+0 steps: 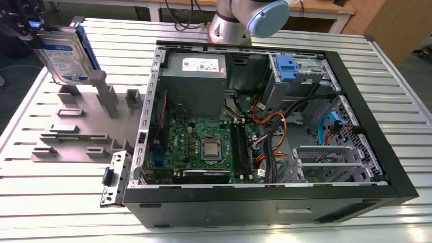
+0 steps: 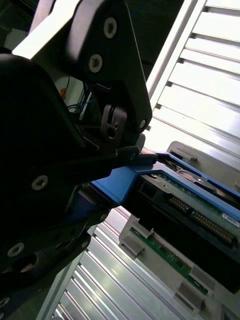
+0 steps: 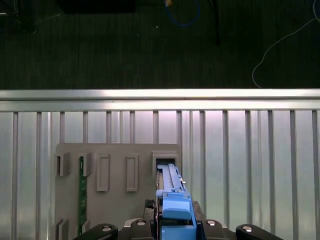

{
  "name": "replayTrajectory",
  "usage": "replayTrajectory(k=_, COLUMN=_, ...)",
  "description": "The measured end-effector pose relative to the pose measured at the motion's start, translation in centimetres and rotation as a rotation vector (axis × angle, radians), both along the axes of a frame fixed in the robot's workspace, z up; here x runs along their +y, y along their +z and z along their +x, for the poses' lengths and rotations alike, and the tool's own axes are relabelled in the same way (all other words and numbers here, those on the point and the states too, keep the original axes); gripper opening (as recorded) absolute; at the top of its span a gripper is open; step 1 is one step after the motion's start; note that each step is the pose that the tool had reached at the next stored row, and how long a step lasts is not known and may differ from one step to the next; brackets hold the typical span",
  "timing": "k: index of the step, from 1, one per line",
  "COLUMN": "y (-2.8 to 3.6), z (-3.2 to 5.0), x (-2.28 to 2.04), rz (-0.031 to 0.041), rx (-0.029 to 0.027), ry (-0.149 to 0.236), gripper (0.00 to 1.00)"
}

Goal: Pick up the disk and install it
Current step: 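Pick up the disk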

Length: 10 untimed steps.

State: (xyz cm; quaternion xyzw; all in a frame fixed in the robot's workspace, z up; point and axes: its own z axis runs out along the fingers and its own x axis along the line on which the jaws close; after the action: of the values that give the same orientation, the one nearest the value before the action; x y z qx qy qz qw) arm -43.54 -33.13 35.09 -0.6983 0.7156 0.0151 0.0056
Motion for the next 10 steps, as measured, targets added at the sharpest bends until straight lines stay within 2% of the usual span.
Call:
replayTrajectory(k=2, y=0.03, z=0.00, x=0.00, rz=0.0001, rx=-0.0003, ry=0.000, gripper=0.36)
replayTrajectory(k=4, y=0.36, z=0.00, x=0.00, rz=0.0000, rx=-0.0001, ry=0.000, gripper=0.36)
replayTrajectory(k=10, y=0.56, z=0.00, x=0.00, rz=0.0000, rx=0.0000, ry=0.000, gripper=0.36)
